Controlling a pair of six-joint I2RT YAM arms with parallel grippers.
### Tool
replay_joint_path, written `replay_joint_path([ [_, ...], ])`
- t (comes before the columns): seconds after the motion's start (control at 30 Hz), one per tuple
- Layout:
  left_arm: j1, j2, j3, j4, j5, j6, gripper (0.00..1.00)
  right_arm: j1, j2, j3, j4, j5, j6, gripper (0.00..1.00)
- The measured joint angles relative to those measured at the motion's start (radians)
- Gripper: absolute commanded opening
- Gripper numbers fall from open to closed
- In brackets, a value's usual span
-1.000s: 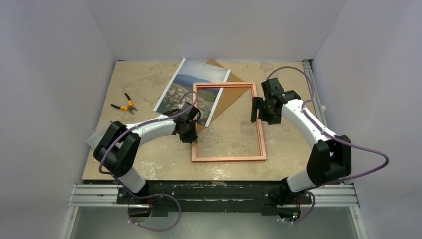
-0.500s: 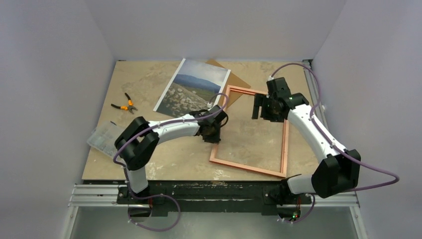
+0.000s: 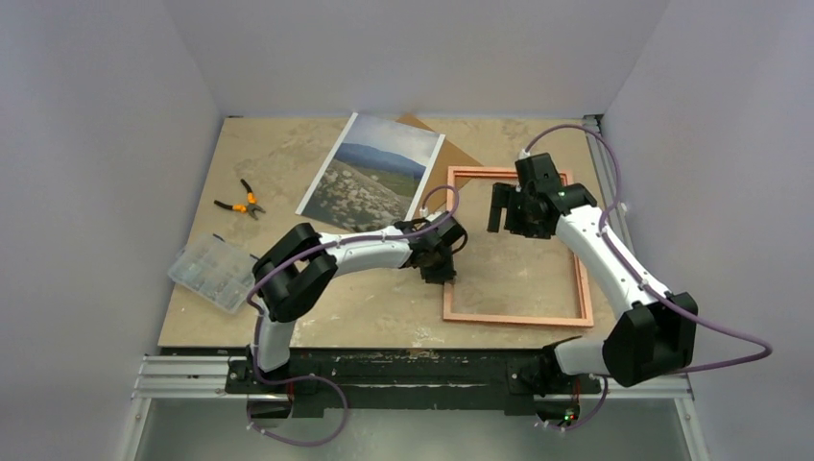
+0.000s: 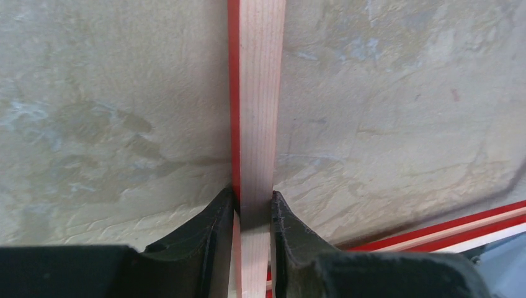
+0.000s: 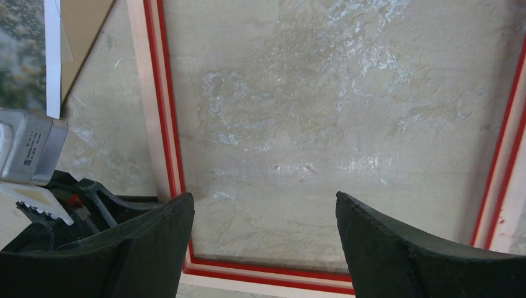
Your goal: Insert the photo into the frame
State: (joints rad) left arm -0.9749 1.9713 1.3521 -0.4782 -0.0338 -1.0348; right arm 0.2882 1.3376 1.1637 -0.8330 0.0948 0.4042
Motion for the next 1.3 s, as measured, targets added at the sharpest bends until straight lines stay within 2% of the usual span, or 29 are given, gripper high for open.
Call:
replay_joint_path([
  [0.07, -0.002, 0.000, -0.015, 0.043, 0.018, -0.039, 0.03, 0.000, 0.000, -0.013, 0.008, -0.003, 0.003, 0.82],
  [0.17, -0.003, 0.010, -0.027, 0.112, 0.058, -0.082, 0.33, 0.000, 0.003, -0.031, 0.020, -0.017, 0.006, 0.82],
  [0.23, -0.003, 0.014, -0.037, 0.161, 0.081, -0.093, 0.48, 0.000, 0.011, -0.040, 0.034, -0.035, 0.007, 0.82],
  [0.33, -0.003, 0.013, -0.042, 0.212, 0.107, -0.085, 0.68, 0.000, 0.032, -0.048, 0.055, -0.055, 0.013, 0.81],
  [0.4, -0.002, 0.002, -0.048, 0.229, 0.106, -0.068, 0.76, 0.000, 0.053, -0.055, 0.072, -0.070, 0.019, 0.80],
  [0.6, 0.041, -0.194, -0.178, 0.158, 0.021, -0.002, 0.80, 0.019, 0.129, -0.060, 0.110, -0.112, 0.030, 0.78],
  [0.77, 0.146, -0.507, -0.293, 0.098, -0.069, 0.052, 0.83, 0.131, 0.200, -0.045, 0.116, -0.085, 0.042, 0.74],
  [0.9, 0.183, -0.779, -0.323, 0.049, -0.154, 0.108, 0.90, 0.224, 0.275, -0.021, 0.126, -0.043, 0.053, 0.62],
  [1.03, 0.187, -0.983, -0.324, 0.005, -0.217, 0.156, 0.96, 0.262, 0.336, -0.019, 0.141, -0.001, 0.068, 0.48],
  [1.17, 0.201, -1.121, -0.327, -0.054, -0.274, 0.177, 0.97, 0.270, 0.393, -0.019, 0.162, 0.022, 0.080, 0.36],
  [1.3, 0.207, -1.188, -0.328, -0.114, -0.317, 0.191, 0.98, 0.275, 0.435, -0.013, 0.174, 0.027, 0.089, 0.26],
])
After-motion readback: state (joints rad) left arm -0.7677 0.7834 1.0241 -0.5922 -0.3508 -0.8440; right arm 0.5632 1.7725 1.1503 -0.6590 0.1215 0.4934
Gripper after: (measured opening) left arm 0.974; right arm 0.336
